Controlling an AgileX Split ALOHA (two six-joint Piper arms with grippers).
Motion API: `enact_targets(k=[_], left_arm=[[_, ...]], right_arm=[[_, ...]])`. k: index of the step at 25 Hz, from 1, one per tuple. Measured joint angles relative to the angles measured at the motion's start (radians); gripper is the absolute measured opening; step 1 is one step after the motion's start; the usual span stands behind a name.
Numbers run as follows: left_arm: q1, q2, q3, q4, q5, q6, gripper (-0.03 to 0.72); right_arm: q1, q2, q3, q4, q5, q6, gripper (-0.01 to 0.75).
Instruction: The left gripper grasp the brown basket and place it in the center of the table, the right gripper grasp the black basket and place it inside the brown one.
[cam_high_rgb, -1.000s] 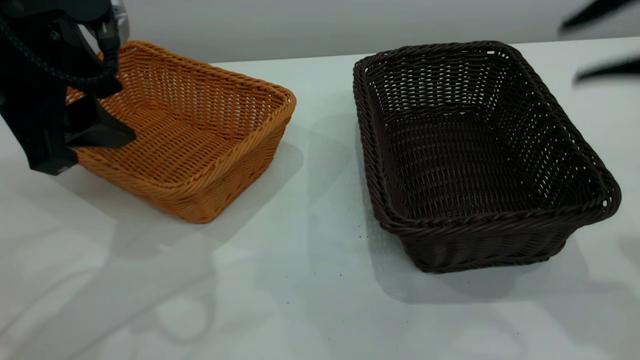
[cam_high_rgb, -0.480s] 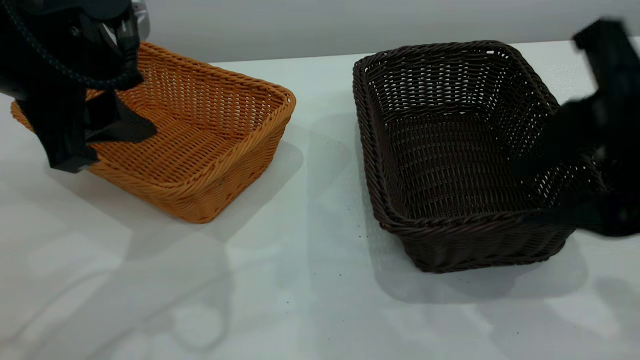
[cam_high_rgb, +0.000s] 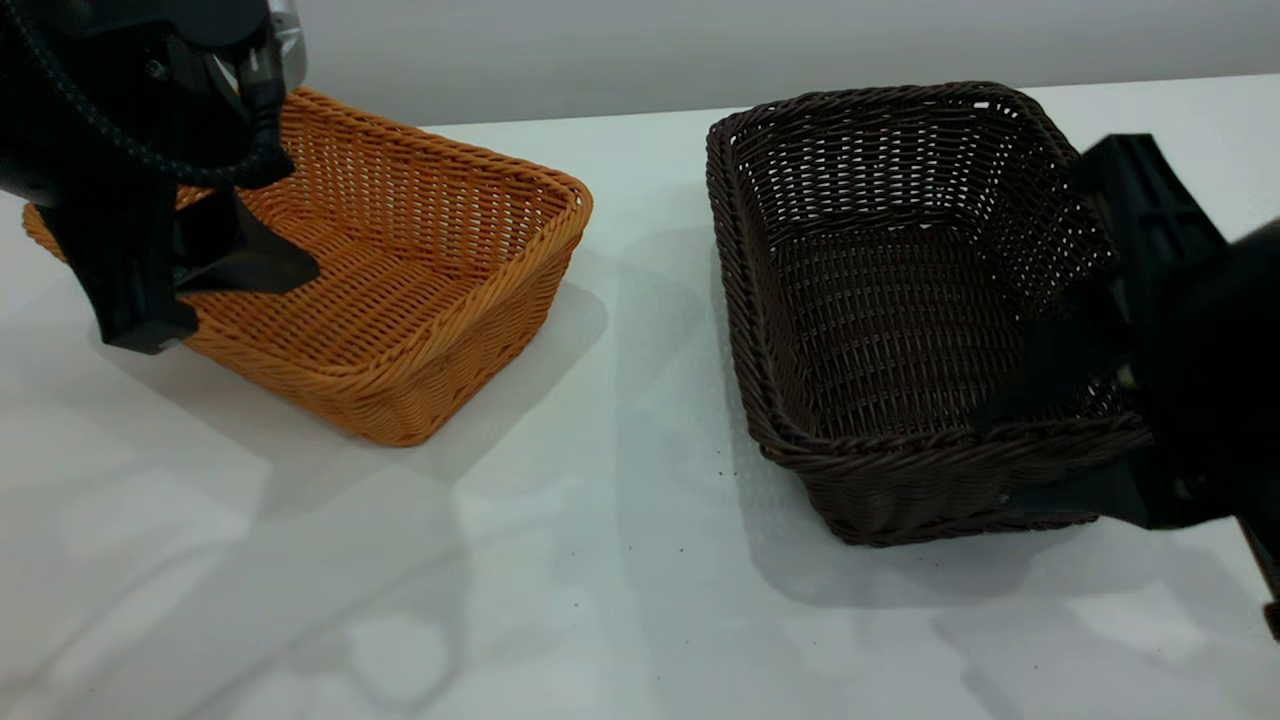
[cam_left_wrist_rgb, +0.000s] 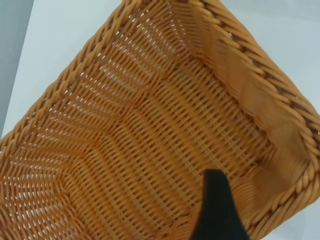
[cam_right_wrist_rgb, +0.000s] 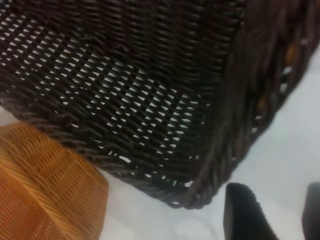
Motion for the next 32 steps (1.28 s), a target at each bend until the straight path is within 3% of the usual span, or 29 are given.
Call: enact_targets(k=[11, 21, 32], left_arm=[[-0.020, 0.000, 0.000, -0.003, -0.005, -0.003, 0.427], [-0.020, -0.002, 0.000, -0.003, -0.010, -0.004, 0.427], [-0.020, -0.005, 0.000, -0.003, -0.008, -0.007, 0.427]], right_arm=[[0.000, 0.038, -0.044, -0.007, 0.019, -0.072, 0.272], [0.000, 0.038, -0.051, -0.005, -0.004, -0.127, 0.368], [0.000, 0.098, -0.051, 0.047, -0.001, -0.122, 0.383]])
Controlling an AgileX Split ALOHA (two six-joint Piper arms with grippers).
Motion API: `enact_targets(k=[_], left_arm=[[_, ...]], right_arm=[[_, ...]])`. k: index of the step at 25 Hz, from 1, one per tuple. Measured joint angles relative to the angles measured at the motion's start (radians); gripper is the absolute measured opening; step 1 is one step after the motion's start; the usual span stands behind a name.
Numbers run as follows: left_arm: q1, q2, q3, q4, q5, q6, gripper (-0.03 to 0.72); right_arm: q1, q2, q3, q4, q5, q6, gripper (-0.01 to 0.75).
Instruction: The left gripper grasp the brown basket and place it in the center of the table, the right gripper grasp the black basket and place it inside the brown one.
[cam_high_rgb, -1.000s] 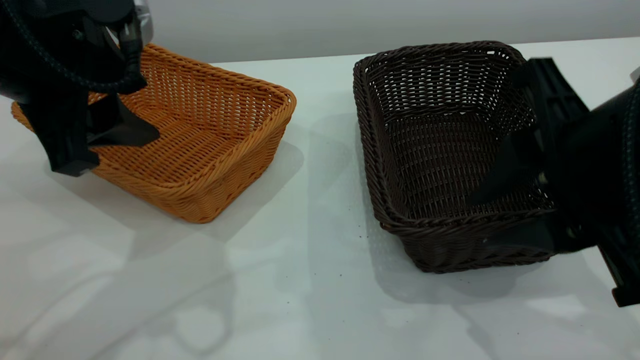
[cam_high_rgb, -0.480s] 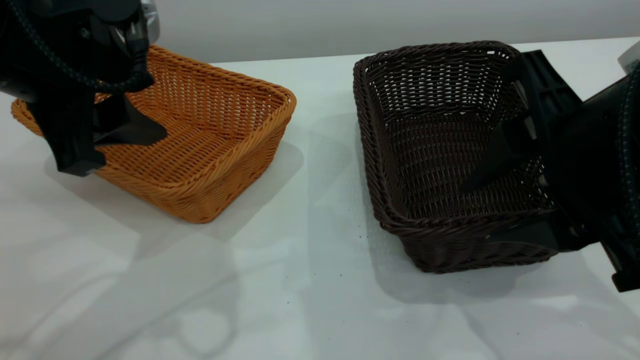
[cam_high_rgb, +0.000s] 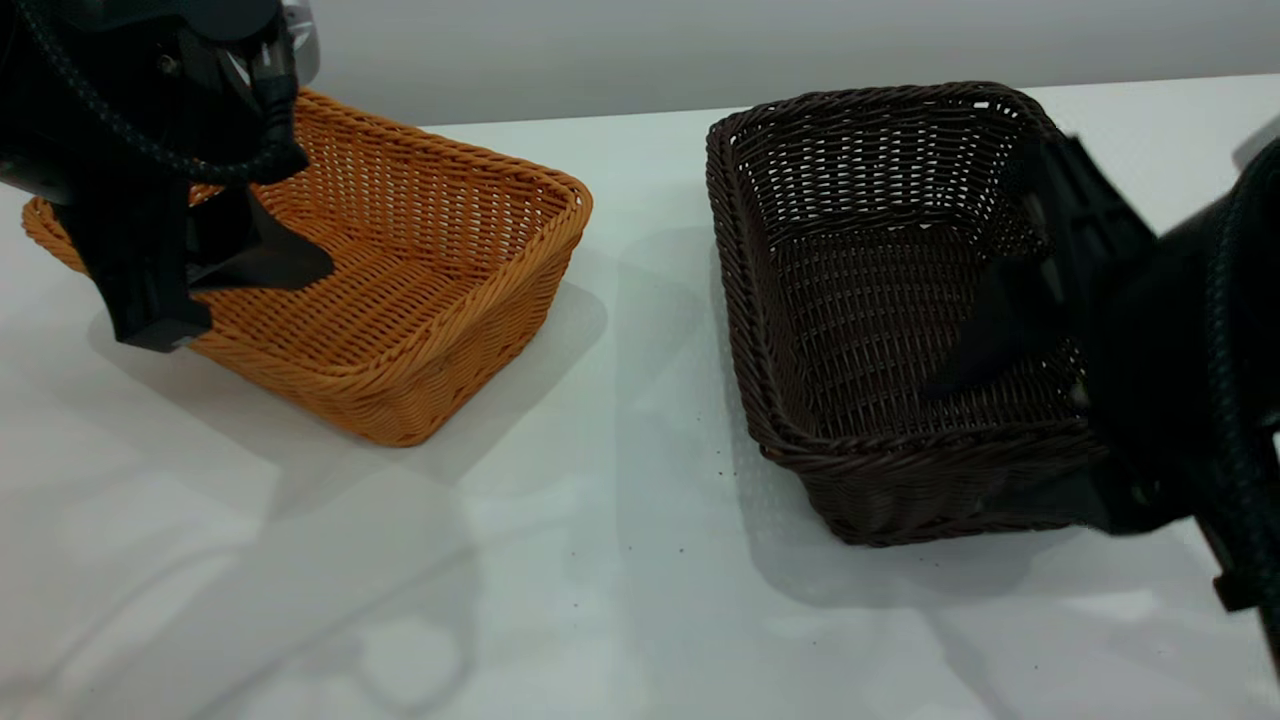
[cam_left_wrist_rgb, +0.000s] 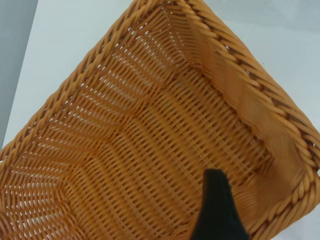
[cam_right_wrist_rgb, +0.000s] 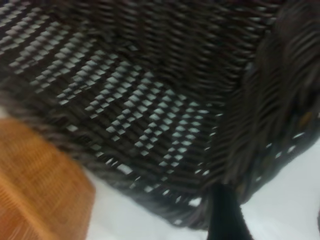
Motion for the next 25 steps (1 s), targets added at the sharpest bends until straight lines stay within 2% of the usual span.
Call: enact_targets(k=[16, 25], left_arm=[[0.000, -0.001, 0.000, 0.000, 0.001, 0.000, 0.427], [0.000, -0.001, 0.000, 0.000, 0.004, -0.023, 0.427]], right_arm=[[-0.003, 0.013, 0.000, 0.033, -0.116, 0.001, 0.383], [-0.004, 0.083, -0.055, 0.028, -0.105, 0.002, 0.383]])
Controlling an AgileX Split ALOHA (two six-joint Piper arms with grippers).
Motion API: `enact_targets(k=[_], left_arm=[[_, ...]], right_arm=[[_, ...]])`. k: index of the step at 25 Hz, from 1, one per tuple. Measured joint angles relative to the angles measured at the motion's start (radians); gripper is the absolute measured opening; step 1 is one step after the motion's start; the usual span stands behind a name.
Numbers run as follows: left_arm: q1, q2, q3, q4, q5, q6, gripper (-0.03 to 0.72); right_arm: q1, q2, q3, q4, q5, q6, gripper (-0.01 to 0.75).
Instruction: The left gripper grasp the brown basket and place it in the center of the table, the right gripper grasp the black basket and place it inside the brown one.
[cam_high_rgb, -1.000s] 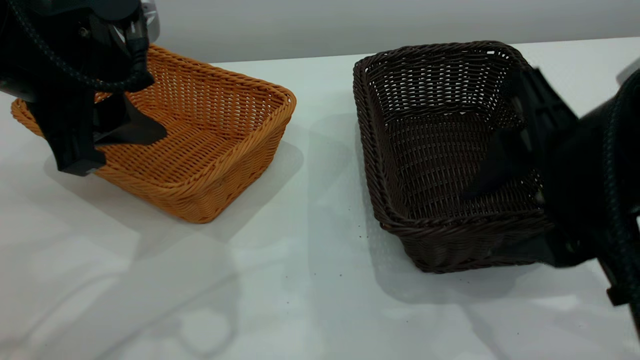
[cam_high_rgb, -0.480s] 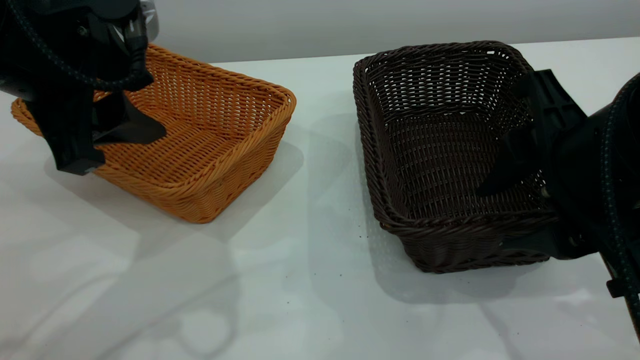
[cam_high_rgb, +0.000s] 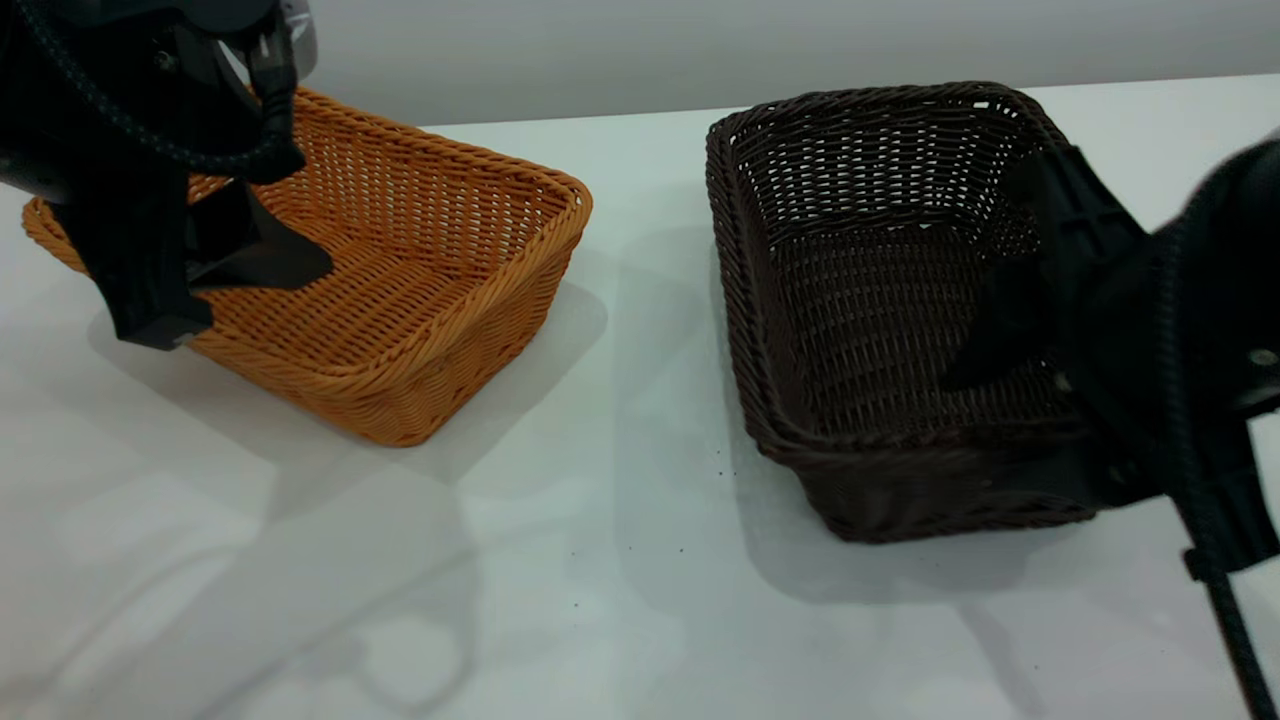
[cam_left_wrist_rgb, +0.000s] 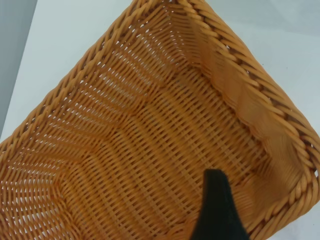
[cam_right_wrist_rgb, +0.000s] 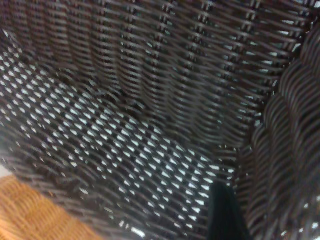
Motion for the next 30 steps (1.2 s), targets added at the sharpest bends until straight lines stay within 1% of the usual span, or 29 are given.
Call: enact_targets(k=[5, 12, 17, 21, 26, 28, 30], left_arm=[[0.000, 0.000, 0.000, 0.000, 0.002, 0.000, 0.427], [0.000, 0.000, 0.000, 0.000, 0.011, 0.000, 0.427], [0.000, 0.000, 0.000, 0.000, 0.012, 0.000, 0.427], [0.000, 0.000, 0.000, 0.000, 0.012, 0.000, 0.427], [0.000, 0.000, 0.000, 0.000, 0.012, -0.003, 0.427], [0.000, 0.000, 0.000, 0.000, 0.012, -0.012, 0.427], [0.000, 0.000, 0.000, 0.000, 0.013, -0.025, 0.427]], right_arm=[[0.000, 0.067, -0.065, -0.003, 0.028, -0.015, 0.383], [0.000, 0.144, -0.066, 0.050, 0.028, -0.007, 0.383], [0.000, 0.152, -0.065, 0.084, -0.021, -0.006, 0.383], [0.000, 0.156, -0.065, 0.107, -0.085, 0.005, 0.383], [-0.008, 0.169, -0.065, 0.136, -0.123, 0.005, 0.383], [-0.026, 0.186, -0.065, 0.131, -0.110, 0.004, 0.383], [-0.041, 0.200, -0.065, 0.126, -0.065, -0.008, 0.383]])
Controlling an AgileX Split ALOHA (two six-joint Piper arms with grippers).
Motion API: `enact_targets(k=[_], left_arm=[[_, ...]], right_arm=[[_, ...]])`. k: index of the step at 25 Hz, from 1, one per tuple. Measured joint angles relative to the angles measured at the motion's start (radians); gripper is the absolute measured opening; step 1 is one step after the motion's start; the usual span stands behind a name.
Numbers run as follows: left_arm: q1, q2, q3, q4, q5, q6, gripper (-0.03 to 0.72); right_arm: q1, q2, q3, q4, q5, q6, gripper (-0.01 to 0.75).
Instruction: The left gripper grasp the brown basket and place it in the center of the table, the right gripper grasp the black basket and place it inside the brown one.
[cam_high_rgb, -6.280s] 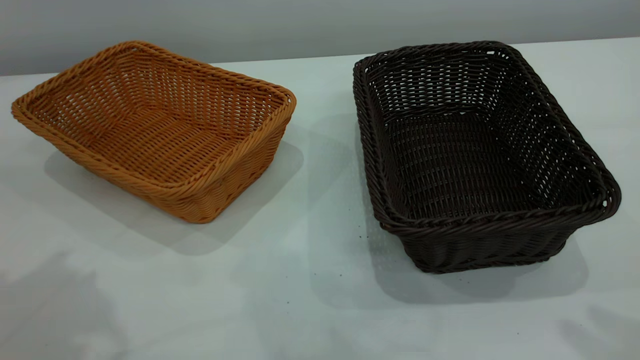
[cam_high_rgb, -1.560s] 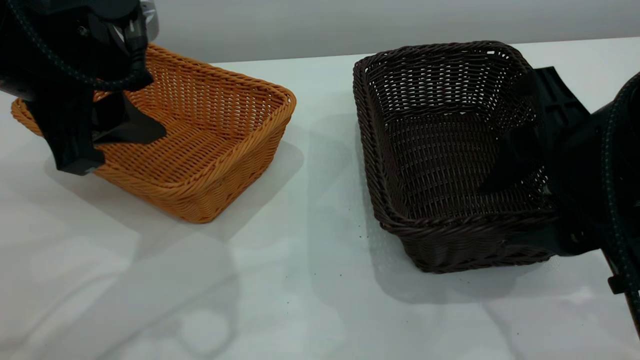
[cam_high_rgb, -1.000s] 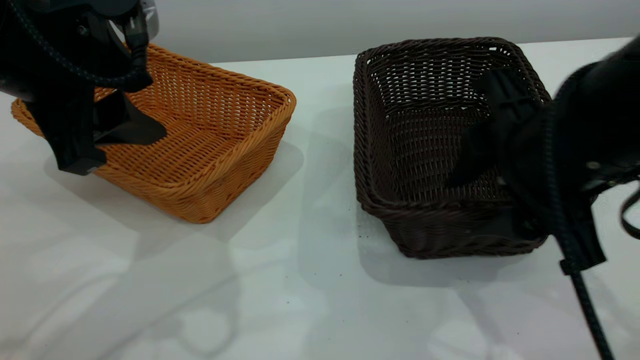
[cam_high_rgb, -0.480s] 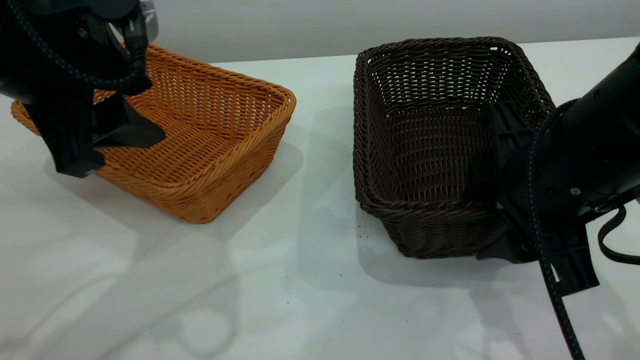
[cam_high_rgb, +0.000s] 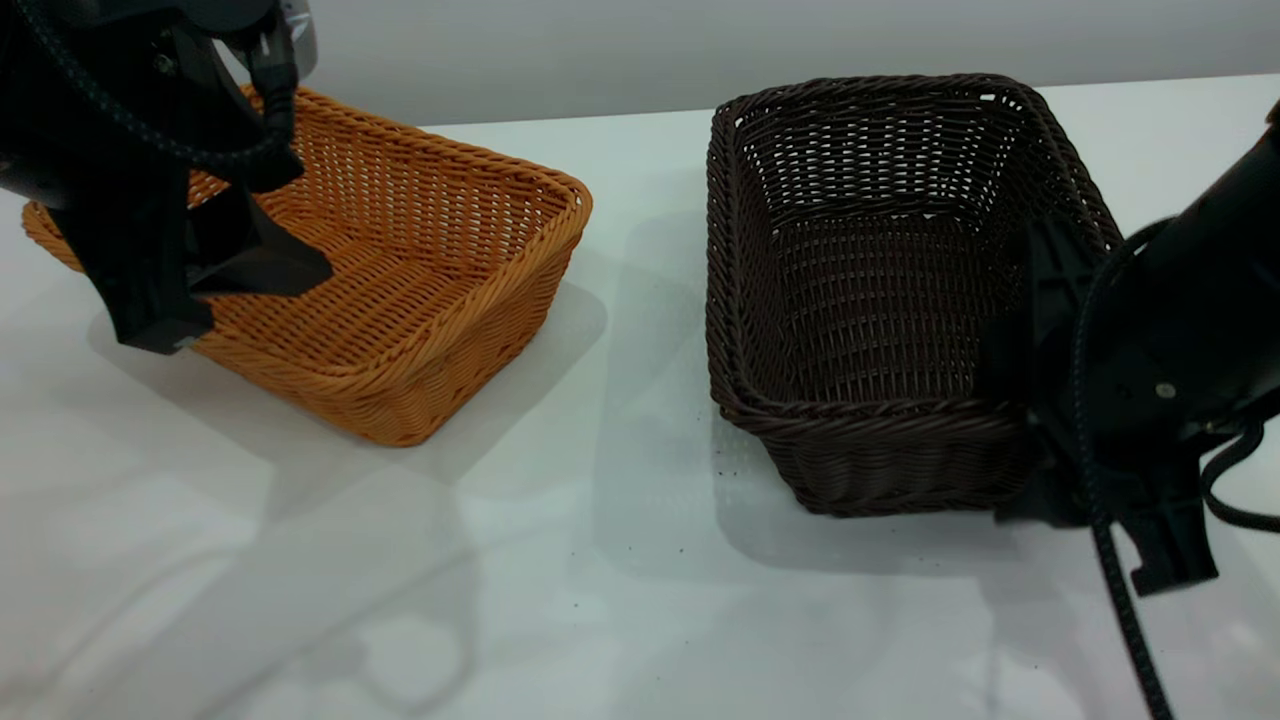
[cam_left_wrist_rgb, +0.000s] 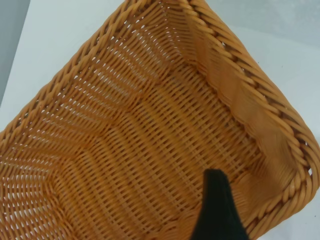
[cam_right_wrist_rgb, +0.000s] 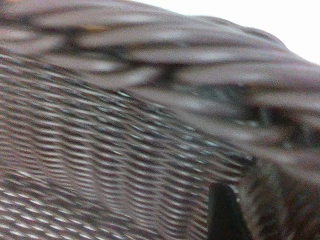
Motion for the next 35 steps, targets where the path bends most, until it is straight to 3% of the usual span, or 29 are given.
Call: enact_targets(k=[9, 12, 17, 22, 27, 35], left_arm=[[0.000, 0.000, 0.000, 0.000, 0.008, 0.000, 0.427], [0.000, 0.000, 0.000, 0.000, 0.011, 0.000, 0.427], [0.000, 0.000, 0.000, 0.000, 0.017, 0.000, 0.426], [0.000, 0.000, 0.000, 0.003, 0.016, 0.000, 0.398], [0.002, 0.000, 0.000, 0.028, 0.033, 0.003, 0.385], [0.035, 0.011, 0.001, 0.253, 0.107, -0.065, 0.385]], right_arm=[[-0.002, 0.005, 0.000, 0.001, -0.012, -0.022, 0.374], [-0.002, 0.005, 0.000, 0.001, -0.016, -0.021, 0.318], [-0.003, 0.005, 0.000, 0.015, -0.039, -0.009, 0.140], [-0.006, 0.006, 0.001, -0.001, -0.026, -0.033, 0.132], [-0.087, 0.006, 0.001, -0.042, 0.020, -0.124, 0.132], [-0.318, 0.005, 0.002, -0.147, 0.192, -0.372, 0.132]])
